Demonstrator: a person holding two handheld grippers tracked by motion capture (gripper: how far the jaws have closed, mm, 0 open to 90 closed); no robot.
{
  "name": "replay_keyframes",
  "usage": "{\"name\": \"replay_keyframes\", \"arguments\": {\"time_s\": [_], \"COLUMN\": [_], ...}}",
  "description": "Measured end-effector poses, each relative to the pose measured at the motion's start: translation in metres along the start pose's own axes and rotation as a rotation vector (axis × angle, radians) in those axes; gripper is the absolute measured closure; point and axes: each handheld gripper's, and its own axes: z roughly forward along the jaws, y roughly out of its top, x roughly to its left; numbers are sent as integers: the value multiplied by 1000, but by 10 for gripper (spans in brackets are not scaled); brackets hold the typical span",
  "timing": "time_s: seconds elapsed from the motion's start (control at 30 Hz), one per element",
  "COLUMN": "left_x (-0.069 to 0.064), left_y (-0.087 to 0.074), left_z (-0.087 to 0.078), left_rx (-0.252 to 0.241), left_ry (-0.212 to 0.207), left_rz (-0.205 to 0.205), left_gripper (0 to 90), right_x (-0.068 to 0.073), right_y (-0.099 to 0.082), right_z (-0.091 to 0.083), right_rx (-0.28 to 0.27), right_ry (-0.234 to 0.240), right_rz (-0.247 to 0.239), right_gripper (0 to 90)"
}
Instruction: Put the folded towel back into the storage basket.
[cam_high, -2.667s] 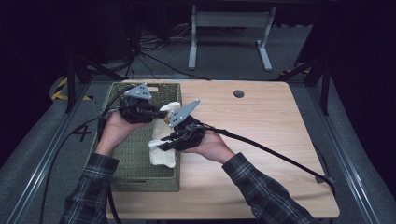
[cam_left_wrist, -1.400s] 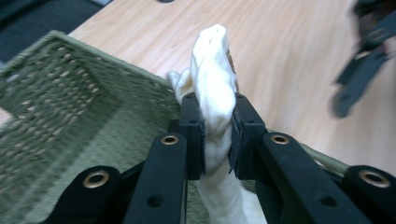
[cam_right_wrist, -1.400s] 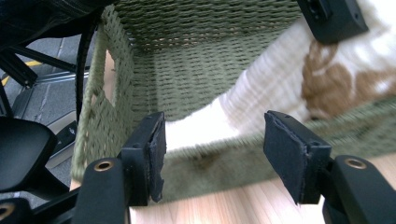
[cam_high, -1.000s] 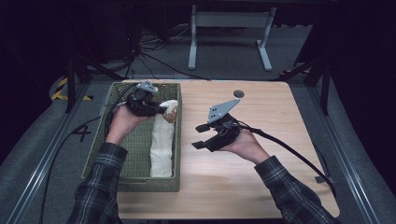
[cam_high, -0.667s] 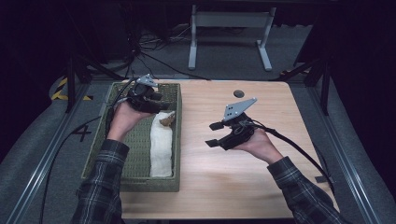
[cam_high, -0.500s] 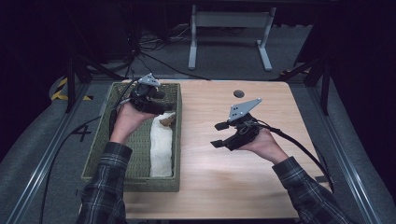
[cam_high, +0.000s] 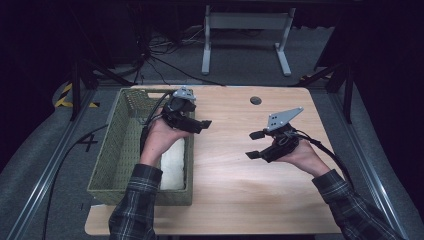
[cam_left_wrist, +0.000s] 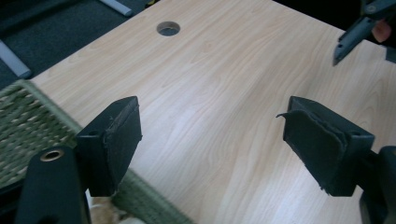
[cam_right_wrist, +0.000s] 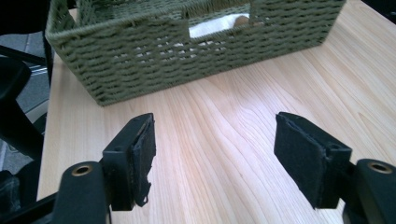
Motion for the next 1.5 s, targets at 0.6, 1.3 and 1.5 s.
{"name": "replay_keyframes", "arguments": {"time_s": [0.6,1.3,1.5], "left_x": [-74,-132,-135], "left_y": [-5,-64,-83], "left_z": [45,111,126], "left_rx": [71,96,106], "left_ry": [-16,-70,-82], "left_rz": [22,35,22], "left_gripper": [186,178,170], "right_x": [-6,7,12], "right_y": [-66,-160,-185], "right_z": [-23,-45,-48], "right_rx": [1,8,42], "right_ry": [-53,-181,-219], "right_rz": [81,177,203], "right_gripper": [285,272,272]}}
